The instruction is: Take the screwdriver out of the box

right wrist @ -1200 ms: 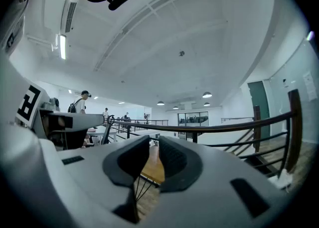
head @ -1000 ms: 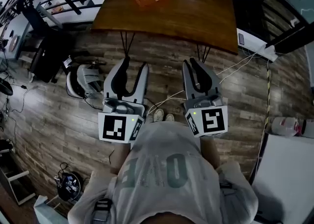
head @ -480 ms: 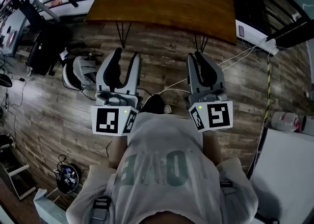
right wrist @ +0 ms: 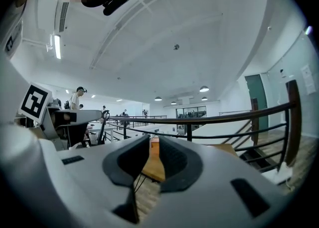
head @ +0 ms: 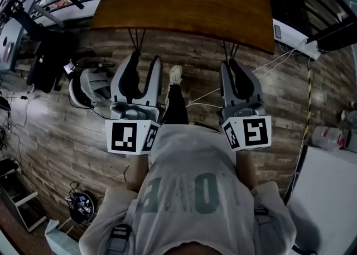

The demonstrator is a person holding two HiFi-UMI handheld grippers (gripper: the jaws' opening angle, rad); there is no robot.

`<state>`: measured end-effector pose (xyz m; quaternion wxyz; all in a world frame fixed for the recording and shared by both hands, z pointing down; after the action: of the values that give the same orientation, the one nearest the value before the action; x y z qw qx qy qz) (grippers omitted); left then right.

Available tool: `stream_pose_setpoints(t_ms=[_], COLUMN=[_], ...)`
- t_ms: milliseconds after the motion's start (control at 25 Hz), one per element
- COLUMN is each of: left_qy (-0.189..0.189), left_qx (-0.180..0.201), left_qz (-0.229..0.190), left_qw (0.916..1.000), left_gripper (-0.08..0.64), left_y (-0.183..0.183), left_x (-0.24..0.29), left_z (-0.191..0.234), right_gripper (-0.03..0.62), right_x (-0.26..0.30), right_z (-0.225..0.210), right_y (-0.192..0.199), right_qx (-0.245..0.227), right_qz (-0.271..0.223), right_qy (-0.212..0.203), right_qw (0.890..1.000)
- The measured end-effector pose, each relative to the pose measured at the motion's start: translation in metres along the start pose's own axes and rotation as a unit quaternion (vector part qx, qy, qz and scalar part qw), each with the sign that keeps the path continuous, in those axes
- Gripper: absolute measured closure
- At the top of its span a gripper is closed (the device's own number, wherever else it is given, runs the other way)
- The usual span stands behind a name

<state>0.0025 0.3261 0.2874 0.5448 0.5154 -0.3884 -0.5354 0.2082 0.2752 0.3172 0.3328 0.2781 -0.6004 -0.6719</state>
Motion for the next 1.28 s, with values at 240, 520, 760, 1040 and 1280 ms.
stream_pose_setpoints(t_ms=[240, 520, 760, 1040, 1280], left_qy=[0.006, 0.032, 0.048, 0.051, 0.060], left_qx=[-0.018, -0.039, -0.017, -0.020, -0.020], left_qz=[0.003, -0.003, 0.007, 0.030, 0.050], left_qw=[0.9998, 0.9987, 0.9987, 0.9980, 0.9967], left_gripper=[0.380, 0.379, 0.379, 0.379, 0.379], left_y=[0.013, 0.008, -0.001, -0.001, 0.010], left_x=[0.078, 0.213, 0.329, 0.405, 0.436], left_z=[0.055, 0.126, 0.190, 0.240, 0.253], right_gripper=[0.523, 0.523, 0.523, 0.523, 0.523], right_x=[0.087, 0.223, 0.354, 0.452, 0.475], right_z=[-0.015, -0.054, -0.087, -0.098, -0.105], right_y=[0.004, -0.027, -0.044, -0.040, -0.032], right_qx=[-0.007, -0.032, -0.027, -0.024, -0.022], right_qz=[0.008, -0.008, -0.003, 0.029, 0.050], right_qy=[-0.003, 0.016, 0.014, -0.011, -0.014], right_qw=[1.000, 0.999, 1.000, 0.999, 0.998])
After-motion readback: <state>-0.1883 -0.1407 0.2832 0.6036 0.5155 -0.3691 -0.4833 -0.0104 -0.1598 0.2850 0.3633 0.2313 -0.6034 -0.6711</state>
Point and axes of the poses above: the fingertips, and each gripper's own axes: x forward along the fingers, z to its left, y out of its underside, the point moved 5 cm from there along -x, backward along the fingers, and after that the axes turned 7 degrees about -x, right-handed, at the moved point
